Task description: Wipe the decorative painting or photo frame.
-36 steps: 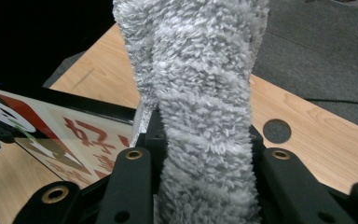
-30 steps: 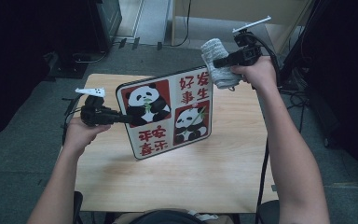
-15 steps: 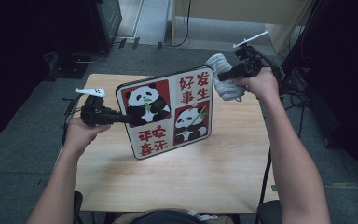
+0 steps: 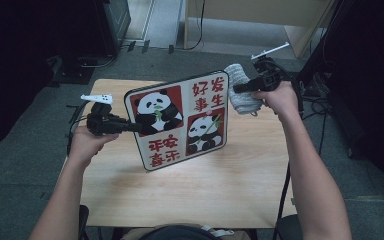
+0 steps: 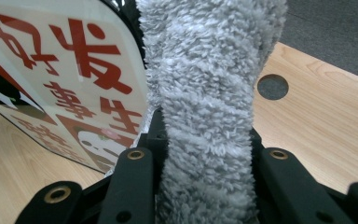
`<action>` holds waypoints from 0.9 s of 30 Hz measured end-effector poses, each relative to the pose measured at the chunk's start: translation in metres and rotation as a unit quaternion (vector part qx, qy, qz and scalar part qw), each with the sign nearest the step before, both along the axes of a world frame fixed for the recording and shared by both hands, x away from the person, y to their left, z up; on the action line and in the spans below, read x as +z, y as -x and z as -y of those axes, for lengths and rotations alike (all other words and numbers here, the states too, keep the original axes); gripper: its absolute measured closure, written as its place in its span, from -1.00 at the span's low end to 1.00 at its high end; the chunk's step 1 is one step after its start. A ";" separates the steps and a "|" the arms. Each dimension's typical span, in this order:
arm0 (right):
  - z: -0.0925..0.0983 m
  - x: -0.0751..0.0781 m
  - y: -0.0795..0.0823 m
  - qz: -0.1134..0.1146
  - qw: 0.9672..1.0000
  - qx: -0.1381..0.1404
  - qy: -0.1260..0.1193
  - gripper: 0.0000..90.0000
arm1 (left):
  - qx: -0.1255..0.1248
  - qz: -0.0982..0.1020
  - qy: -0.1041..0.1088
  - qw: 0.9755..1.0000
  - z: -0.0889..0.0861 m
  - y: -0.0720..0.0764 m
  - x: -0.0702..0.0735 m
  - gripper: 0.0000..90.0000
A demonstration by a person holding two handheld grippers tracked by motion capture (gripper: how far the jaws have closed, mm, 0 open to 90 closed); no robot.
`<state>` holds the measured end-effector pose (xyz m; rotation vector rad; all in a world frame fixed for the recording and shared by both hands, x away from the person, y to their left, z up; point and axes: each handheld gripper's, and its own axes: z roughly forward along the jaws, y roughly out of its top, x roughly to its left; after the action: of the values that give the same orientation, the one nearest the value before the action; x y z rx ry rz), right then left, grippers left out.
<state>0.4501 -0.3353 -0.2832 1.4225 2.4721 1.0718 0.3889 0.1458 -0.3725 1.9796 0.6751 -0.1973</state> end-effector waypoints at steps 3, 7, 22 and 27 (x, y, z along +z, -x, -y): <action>-0.001 -0.002 0.001 -0.002 1.000 0.001 0.002 0.52 | 0.001 0.000 0.000 1.000 0.000 0.000 0.000 0.71; 0.000 -0.006 0.001 -0.003 1.000 0.003 0.002 0.52 | 0.000 0.000 0.000 1.000 0.000 0.000 0.000 0.71; 0.002 -0.034 0.008 -0.016 1.000 0.005 -0.002 0.52 | 0.001 -0.001 0.002 1.000 0.000 0.000 -0.001 0.71; 0.003 -0.044 0.011 -0.018 1.000 0.004 -0.004 0.52 | 0.000 -0.002 0.001 1.000 0.000 0.000 -0.001 0.71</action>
<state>0.4391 -0.3380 -0.3268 1.4485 2.5026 1.0685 0.3891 0.1455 -0.3732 1.9769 0.6765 -0.2014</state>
